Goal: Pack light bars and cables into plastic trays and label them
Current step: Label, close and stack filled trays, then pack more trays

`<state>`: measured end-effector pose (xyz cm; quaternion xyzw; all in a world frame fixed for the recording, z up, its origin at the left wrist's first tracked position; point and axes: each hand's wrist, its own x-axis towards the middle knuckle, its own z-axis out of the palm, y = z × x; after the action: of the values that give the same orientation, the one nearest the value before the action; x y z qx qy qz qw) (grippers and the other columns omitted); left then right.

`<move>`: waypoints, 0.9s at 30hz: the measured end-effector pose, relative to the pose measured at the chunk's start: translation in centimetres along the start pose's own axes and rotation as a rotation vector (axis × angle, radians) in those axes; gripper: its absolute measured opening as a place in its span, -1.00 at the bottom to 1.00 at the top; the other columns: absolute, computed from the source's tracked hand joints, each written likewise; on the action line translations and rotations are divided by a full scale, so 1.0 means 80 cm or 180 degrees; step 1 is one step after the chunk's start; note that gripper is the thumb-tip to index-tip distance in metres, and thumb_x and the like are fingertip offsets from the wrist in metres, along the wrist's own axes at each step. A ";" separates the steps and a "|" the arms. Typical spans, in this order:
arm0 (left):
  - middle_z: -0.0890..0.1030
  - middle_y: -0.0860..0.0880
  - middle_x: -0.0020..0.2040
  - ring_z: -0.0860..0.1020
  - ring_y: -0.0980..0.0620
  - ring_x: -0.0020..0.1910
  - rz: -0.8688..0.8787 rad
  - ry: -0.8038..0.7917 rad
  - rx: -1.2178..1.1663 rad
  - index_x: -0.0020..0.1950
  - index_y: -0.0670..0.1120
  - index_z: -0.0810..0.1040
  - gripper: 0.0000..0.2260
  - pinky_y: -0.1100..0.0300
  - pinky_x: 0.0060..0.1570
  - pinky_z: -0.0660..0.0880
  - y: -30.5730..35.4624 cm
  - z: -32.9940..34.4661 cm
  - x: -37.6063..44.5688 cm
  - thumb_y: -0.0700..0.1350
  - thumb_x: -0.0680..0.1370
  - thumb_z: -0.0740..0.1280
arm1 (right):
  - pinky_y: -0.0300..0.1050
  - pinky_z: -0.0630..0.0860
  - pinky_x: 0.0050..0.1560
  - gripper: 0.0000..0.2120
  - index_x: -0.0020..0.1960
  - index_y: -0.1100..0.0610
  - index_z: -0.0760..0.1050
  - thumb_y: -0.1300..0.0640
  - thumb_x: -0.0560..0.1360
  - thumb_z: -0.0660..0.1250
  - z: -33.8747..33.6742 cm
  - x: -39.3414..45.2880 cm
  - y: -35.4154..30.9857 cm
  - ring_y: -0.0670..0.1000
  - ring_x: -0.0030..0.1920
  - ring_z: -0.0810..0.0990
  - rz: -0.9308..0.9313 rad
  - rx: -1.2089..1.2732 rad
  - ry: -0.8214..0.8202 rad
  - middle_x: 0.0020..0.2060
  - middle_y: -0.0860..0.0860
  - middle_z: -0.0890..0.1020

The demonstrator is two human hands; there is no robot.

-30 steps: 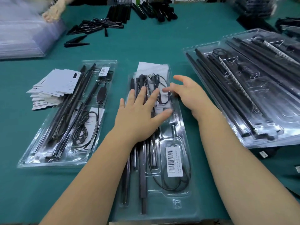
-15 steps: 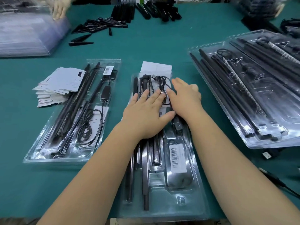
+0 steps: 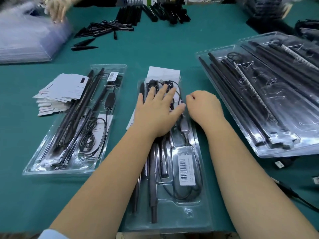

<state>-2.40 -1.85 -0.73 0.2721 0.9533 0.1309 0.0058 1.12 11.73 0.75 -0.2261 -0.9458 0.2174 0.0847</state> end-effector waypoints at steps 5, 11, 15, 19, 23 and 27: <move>-0.03 0.11 0.58 -0.07 -0.02 0.55 0.0010 -0.0069 0.0062 0.55 0.19 -0.01 -0.39 -0.13 0.46 -0.19 0.000 0.000 0.000 0.36 0.53 -0.06 | -0.05 0.52 -0.29 -0.83 -0.08 0.25 0.49 0.24 0.54 0.13 -0.017 -0.012 -0.005 0.12 -0.36 0.54 0.0917 0.1461 -0.0646 -0.20 0.22 0.61; -0.03 0.12 0.58 -0.07 -0.01 0.55 0.0008 -0.0034 -0.0019 0.55 0.19 0.00 -0.37 -0.13 0.47 -0.18 -0.001 -0.001 0.001 0.37 0.52 -0.04 | 0.01 0.62 -0.29 -0.69 0.08 0.16 0.54 0.00 0.45 0.25 -0.021 -0.086 0.015 0.07 -0.38 0.64 0.0649 0.1593 -0.0402 -0.25 0.09 0.66; -0.03 0.11 0.58 -0.07 -0.02 0.55 0.0017 -0.0103 0.0054 0.56 0.17 0.00 -0.22 -0.14 0.46 -0.19 0.000 -0.004 0.000 0.48 0.41 0.00 | -0.21 0.43 -0.38 -0.62 0.20 0.07 0.51 -0.03 0.43 0.40 -0.027 -0.097 0.026 -0.12 -0.37 0.64 0.0572 0.1808 -0.0649 -0.15 -0.01 0.66; -0.02 0.10 0.58 -0.06 -0.03 0.55 -0.0022 -0.0085 0.0100 0.56 0.16 0.01 -0.21 -0.15 0.45 -0.18 0.001 -0.004 0.001 0.49 0.40 -0.01 | -0.28 0.42 -0.44 -0.43 0.31 0.10 0.45 0.05 0.35 0.51 -0.027 -0.108 0.023 -0.12 -0.34 0.60 0.0709 0.2171 -0.0810 -0.22 -0.02 0.66; -0.03 0.09 0.58 -0.07 -0.04 0.55 0.0002 -0.0149 0.0135 0.56 0.16 -0.01 -0.19 -0.16 0.45 -0.19 0.001 -0.005 0.001 0.50 0.38 -0.07 | -0.27 0.44 -0.43 -0.48 0.30 0.08 0.46 0.11 0.37 0.49 -0.029 -0.111 0.018 -0.10 -0.32 0.57 0.0731 0.2178 -0.0646 -0.18 -0.04 0.64; 0.04 0.02 0.58 0.00 -0.07 0.54 -0.0071 -0.0104 0.0270 0.55 0.13 0.08 -0.21 -0.14 0.45 -0.11 0.006 -0.007 -0.002 0.49 0.40 -0.04 | -0.17 0.42 -0.05 -0.57 0.34 0.11 0.42 0.03 0.50 0.31 -0.026 -0.123 0.008 0.03 0.01 0.54 0.0272 0.1062 -0.0446 0.05 0.01 0.59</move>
<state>-2.04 -1.69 -0.07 0.2635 0.9608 0.0859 0.0112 10.56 8.45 1.72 -0.2332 -0.8897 0.3898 0.0457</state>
